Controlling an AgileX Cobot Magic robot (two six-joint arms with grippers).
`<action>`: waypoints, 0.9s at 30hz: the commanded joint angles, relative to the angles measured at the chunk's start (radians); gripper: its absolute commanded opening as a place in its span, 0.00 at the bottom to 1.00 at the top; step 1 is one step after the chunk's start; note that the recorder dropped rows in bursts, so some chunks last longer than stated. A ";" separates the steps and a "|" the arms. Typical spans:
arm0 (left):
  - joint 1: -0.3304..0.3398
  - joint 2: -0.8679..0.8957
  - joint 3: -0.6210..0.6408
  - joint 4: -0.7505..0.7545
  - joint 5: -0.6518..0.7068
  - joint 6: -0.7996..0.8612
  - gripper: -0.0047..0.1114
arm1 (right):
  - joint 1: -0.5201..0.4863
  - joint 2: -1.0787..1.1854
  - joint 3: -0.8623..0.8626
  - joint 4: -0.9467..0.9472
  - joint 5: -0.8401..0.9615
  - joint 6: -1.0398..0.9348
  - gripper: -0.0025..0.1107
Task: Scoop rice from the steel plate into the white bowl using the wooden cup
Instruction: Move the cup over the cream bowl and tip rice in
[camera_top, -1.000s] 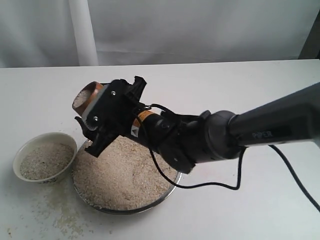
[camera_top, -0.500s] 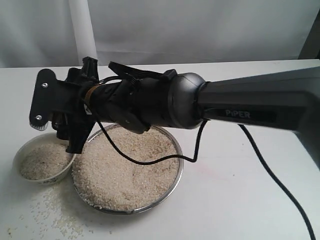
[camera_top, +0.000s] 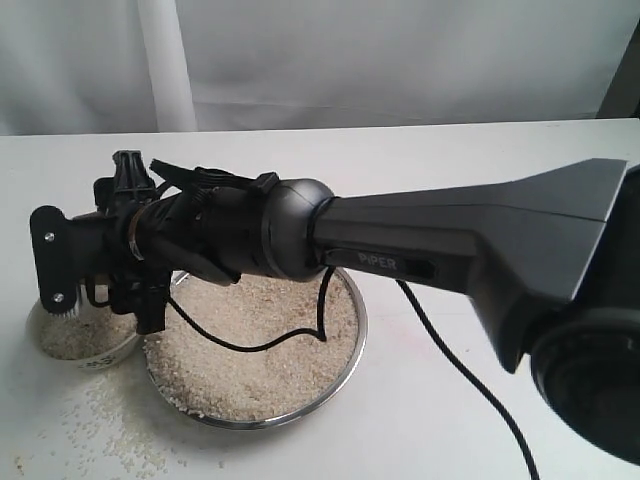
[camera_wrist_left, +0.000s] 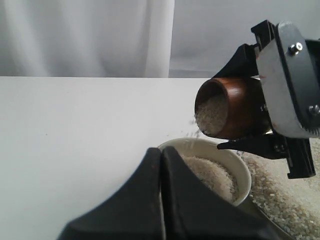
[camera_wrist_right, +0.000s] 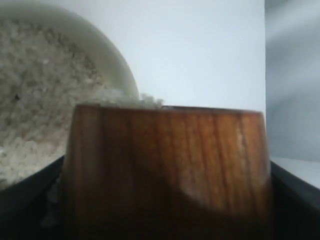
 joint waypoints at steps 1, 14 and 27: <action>-0.004 -0.002 -0.003 -0.008 -0.006 -0.003 0.04 | -0.001 -0.002 -0.011 -0.032 -0.003 -0.097 0.02; -0.004 -0.002 -0.003 -0.008 -0.006 -0.003 0.04 | -0.001 -0.002 -0.011 -0.082 -0.003 -0.285 0.02; -0.004 -0.002 -0.003 -0.008 -0.006 -0.003 0.04 | -0.001 -0.002 -0.011 -0.101 -0.032 -0.399 0.02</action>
